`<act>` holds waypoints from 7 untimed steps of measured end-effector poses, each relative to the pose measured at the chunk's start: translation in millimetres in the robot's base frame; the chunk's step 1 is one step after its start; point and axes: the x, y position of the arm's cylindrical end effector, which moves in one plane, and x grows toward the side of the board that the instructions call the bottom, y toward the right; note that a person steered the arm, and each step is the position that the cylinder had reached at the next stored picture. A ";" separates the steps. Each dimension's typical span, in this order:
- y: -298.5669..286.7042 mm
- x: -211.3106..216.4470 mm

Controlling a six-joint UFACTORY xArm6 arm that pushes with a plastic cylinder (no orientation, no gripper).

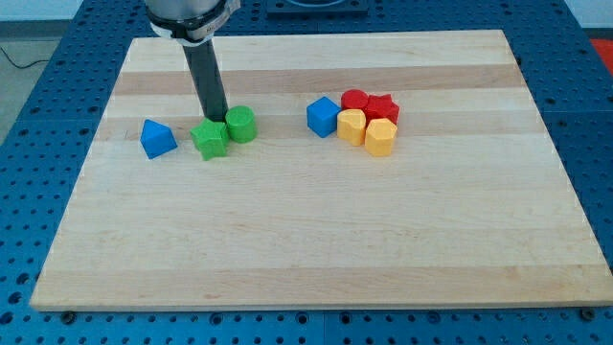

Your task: Move green circle into blue cube

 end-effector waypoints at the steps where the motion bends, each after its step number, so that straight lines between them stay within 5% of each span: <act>1: 16.1 12.5; 7: 89.1 47.6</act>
